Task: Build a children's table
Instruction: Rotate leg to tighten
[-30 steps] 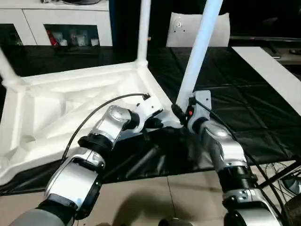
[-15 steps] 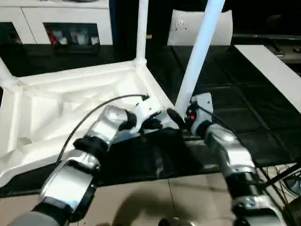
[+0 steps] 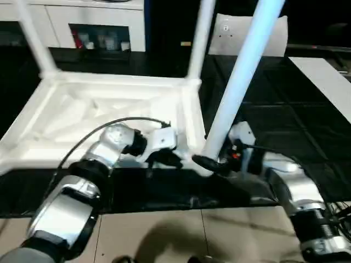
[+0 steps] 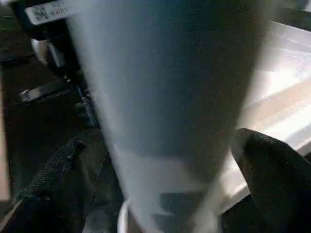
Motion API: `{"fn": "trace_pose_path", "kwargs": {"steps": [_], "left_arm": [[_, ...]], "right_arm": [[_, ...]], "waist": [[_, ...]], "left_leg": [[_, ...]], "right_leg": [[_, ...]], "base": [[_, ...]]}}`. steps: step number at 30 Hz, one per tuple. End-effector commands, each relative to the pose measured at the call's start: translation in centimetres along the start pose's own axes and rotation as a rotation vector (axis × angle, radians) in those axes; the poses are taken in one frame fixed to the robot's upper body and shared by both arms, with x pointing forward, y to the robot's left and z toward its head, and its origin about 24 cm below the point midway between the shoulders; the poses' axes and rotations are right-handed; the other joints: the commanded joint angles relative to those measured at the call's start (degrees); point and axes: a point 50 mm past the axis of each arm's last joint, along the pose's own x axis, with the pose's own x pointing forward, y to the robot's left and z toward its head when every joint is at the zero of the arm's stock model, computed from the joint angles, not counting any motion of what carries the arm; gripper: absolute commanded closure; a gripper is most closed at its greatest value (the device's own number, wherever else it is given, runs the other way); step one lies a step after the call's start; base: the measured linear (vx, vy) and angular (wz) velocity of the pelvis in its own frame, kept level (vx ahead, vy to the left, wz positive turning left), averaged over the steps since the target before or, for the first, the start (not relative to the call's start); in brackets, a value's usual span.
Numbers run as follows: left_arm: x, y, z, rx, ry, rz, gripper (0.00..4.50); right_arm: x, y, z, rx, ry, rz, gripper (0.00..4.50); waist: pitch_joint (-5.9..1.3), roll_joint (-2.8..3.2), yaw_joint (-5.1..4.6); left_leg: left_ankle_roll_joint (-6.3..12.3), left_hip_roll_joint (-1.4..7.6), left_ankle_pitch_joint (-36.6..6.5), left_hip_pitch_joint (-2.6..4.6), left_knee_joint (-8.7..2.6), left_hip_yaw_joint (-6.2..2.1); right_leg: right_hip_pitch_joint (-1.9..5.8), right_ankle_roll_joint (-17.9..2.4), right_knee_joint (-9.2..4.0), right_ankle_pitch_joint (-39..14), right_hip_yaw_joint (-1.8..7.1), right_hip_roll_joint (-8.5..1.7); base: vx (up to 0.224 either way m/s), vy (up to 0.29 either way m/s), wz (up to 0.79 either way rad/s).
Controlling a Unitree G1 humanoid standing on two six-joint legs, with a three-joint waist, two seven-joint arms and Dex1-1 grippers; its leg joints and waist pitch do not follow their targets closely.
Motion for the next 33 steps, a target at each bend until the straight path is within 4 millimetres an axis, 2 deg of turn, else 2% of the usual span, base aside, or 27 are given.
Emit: {"fn": "trace_pose_path", "kwargs": {"steps": [1, 8, 15, 18, 19, 20, 25, 30, 33], "left_arm": [[0.8, -1.0, -0.1, 0.059, 0.041, -0.131, 4.5], [0.5, -1.5, -0.2, 0.102, 0.06, -0.227, 4.5], [0.6, -1.7, -0.1, 0.126, 0.062, -0.265, 4.5], [0.6, -1.7, -0.1, 0.129, 0.062, -0.269, 4.5], [0.6, -1.8, -0.1, 0.13, 0.062, -0.27, 4.5], [0.6, -1.8, -0.1, 0.13, 0.062, -0.273, 4.5], [0.6, -1.8, -0.2, 0.127, 0.062, -0.274, 4.5], [0.6, -1.7, -0.3, 0.106, 0.052, -0.254, 4.5], [1.0, -1.4, 0.0, 0.068, 0.015, -0.206, 4.5]], "right_arm": [[-0.9, 0.2, 0.1, 0.009, -0.012, 0.061, 0.22], [-1.5, 1.2, -0.2, 0.007, 0.036, 0.228, 0.74], [-1.5, 1.2, -0.3, -0.013, 0.069, 0.279, 1.52], [-1.4, 1.2, -0.2, -0.015, 0.076, 0.297, 1.76], [-1.4, 1.2, -0.2, -0.016, 0.078, 0.301, 1.76], [-1.4, 1.3, -0.2, -0.014, 0.08, 0.314, 1.97], [-1.3, 1.4, -0.2, -0.009, 0.087, 0.336, 2.38], [-1.1, 1.7, -0.1, 0.03, 0.065, 0.336, 2.51], [-0.4, 1.8, 0.0, 0.086, 0.044, 0.268, 2.53]], "waist": [[-3.8, 0.29, 0.03], [-3.85, -0.04, 0.51], [-4.02, -0.02, 1.48], [-4.06, -0.04, 1.51], [-4.1, -0.29, 1.48], [-4.12, -0.28, 1.53], [-4.11, -0.23, 1.61], [-3.89, -0.16, 1.62], [-3.84, -0.25, 1.57]], "left_leg": [[4.52, 1.6, -9.37, 0.18, -3.1, 0.31], [4.15, 1.65, -9.37, 0.08, -2.99, 0.36], [3.77, 1.68, -8.93, 0.21, -2.87, 0.39], [3.72, 1.64, -8.54, 0.12, -2.89, 0.34], [3.81, 1.62, -8.5, 0.11, -2.84, 0.38], [3.86, 1.61, -8.24, 0.1, -2.83, 0.37], [4.08, 1.62, -7.89, 0.15, -2.76, 0.43], [3.94, 1.57, -8.47, 0.16, -2.83, 0.41], [3.94, 1.54, -8.22, 0.09, -2.84, 0.41]], "right_leg": [[3.72, -13.47, -3.44, -9.62, 2.78, -4.23], [3.58, -12.32, -3.49, -12.04, 2.63, -4.19], [3.4, -11.81, -3.42, -12.67, 2.62, -4.22], [3.49, -11.82, -3.3, -11.88, 2.57, -4.17], [3.52, -11.76, -3.31, -11.91, 2.56, -4.15], [3.53, -11.65, -3.29, -12.04, 2.56, -4.18], [3.46, -11.74, -3.25, -11.63, 2.56, -4.17], [3.4, -11.31, -3.41, -12.87, 2.6, -4.09], [3.44, -11.09, -3.43, -12.93, 2.59, -4.07]], "base": [[0.0, 0.0, 0.0], [0.0, 0.0, 0.0], [0.0, 0.0, 0.0], [0.0, 0.0, 0.0], [0.0, 0.0, 0.0], [0.0, 0.0, 0.0], [0.0, 0.0, 0.0], [0.0, 0.0, 0.0], [0.0, 0.0, 0.0]]}}
